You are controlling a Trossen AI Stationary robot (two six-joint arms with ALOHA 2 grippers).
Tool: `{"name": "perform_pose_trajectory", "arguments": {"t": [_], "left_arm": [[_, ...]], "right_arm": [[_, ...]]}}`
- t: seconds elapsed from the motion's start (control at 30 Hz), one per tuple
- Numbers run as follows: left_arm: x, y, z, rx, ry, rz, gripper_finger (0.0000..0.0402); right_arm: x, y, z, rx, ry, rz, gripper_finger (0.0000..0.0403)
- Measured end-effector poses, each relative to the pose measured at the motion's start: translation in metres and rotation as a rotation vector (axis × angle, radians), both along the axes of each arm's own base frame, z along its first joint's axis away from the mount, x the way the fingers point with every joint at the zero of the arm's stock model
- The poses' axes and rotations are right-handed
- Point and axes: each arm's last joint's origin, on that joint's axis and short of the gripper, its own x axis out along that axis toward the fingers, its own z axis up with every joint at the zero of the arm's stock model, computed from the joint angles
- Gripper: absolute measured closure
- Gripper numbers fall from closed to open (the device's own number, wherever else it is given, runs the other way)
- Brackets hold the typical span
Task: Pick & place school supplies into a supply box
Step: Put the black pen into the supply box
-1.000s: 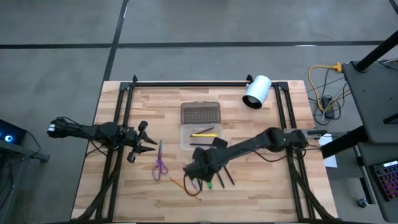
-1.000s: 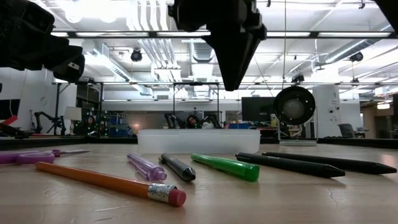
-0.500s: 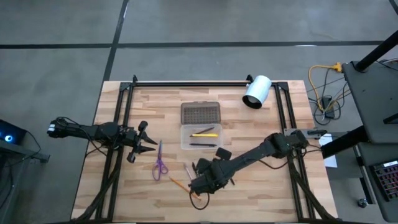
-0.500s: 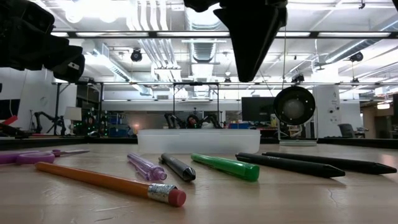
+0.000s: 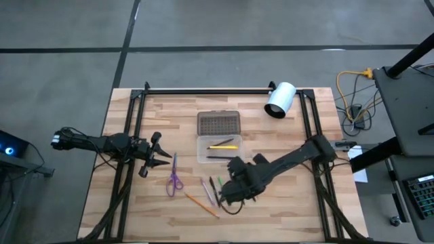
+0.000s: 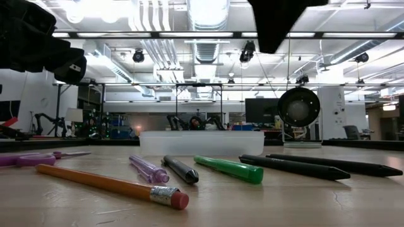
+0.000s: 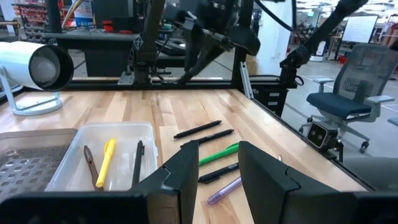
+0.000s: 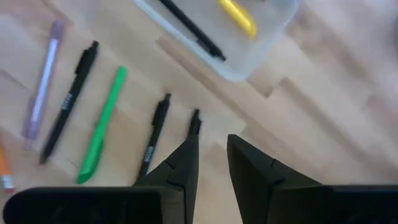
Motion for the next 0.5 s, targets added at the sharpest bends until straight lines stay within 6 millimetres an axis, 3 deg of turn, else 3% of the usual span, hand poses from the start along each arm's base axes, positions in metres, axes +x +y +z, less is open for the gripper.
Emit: {"name": "perform_pose_trajectory", "arguments": {"t": [0.33, 0.5], "left_arm": [[0.000, 0.000, 0.000, 0.001, 0.005, 0.000, 0.0303], [0.000, 0.000, 0.000, 0.001, 0.005, 0.000, 0.0303]], "right_arm": [[-0.025, -0.016, -0.029, 0.298, -0.193, -0.167, 0.0316], [-0.034, -0.019, -0.042, 0.387, -0.203, -0.230, 0.0324]]}}
